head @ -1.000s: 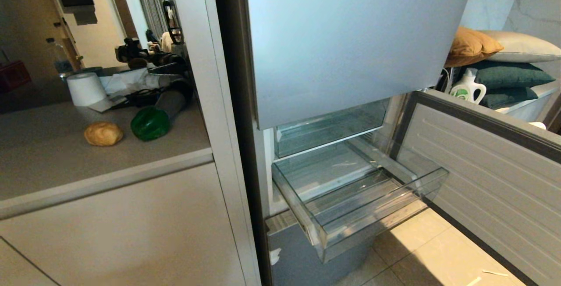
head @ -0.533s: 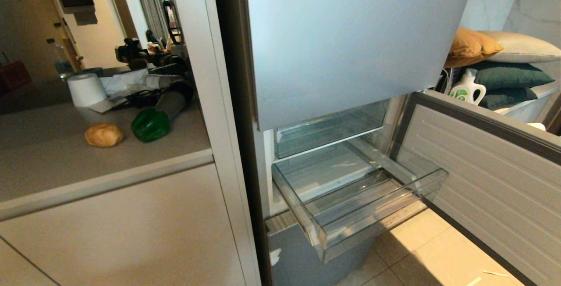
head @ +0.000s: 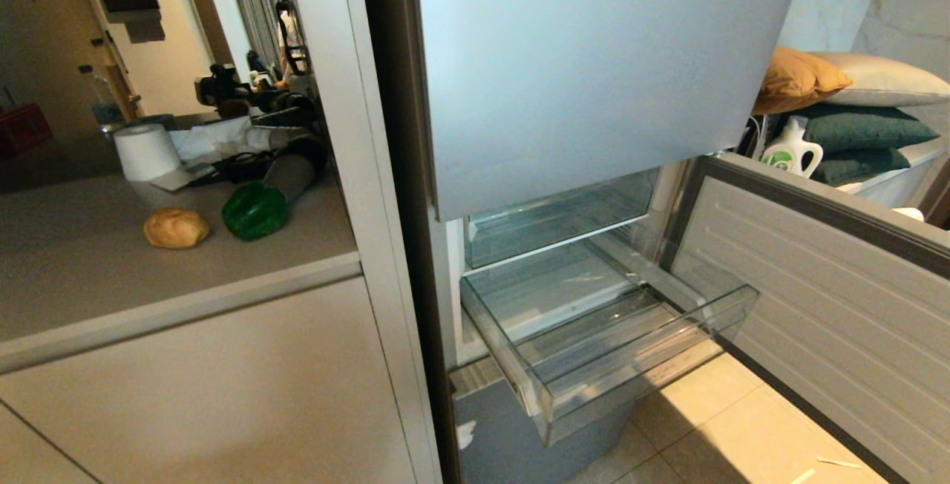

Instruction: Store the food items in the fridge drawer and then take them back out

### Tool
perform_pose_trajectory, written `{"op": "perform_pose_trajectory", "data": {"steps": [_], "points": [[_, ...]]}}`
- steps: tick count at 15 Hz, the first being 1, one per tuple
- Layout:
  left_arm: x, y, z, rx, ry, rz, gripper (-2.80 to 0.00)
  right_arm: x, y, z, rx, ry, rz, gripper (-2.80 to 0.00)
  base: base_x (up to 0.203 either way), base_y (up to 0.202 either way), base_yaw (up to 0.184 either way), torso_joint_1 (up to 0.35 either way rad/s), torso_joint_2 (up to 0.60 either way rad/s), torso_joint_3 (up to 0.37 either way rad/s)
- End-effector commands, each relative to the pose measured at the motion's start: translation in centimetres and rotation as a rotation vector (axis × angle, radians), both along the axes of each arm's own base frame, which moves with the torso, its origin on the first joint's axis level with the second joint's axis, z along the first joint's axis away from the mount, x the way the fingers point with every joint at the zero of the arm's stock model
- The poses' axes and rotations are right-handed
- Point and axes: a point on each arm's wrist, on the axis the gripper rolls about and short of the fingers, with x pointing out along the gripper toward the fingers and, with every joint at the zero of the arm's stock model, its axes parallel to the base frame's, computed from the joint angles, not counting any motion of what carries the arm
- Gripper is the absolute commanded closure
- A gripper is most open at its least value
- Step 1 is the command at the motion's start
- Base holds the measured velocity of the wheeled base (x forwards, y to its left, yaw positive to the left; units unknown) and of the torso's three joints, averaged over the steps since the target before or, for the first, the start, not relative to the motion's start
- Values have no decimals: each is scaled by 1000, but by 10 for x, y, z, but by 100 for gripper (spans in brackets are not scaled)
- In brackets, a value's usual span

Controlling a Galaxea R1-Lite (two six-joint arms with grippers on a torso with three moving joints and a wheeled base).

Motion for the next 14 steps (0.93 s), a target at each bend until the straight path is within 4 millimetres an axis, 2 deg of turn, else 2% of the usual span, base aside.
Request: {"op": "perform_pose_trajectory", "data": {"steps": [1, 6, 14], "points": [[1, 0, -3, -3, 10, 0, 0, 0, 0, 0, 0, 2, 0, 0, 0, 0, 0, 0, 0, 0], [1, 0, -3, -4, 10, 0, 0, 0, 0, 0, 0, 2, 0, 0, 1, 16, 2, -1, 0, 2], [1, 0, -3, -1, 10, 1, 0, 0, 0, 0, 0, 2, 0, 0, 0, 164, 0, 2, 1, 2]]}}
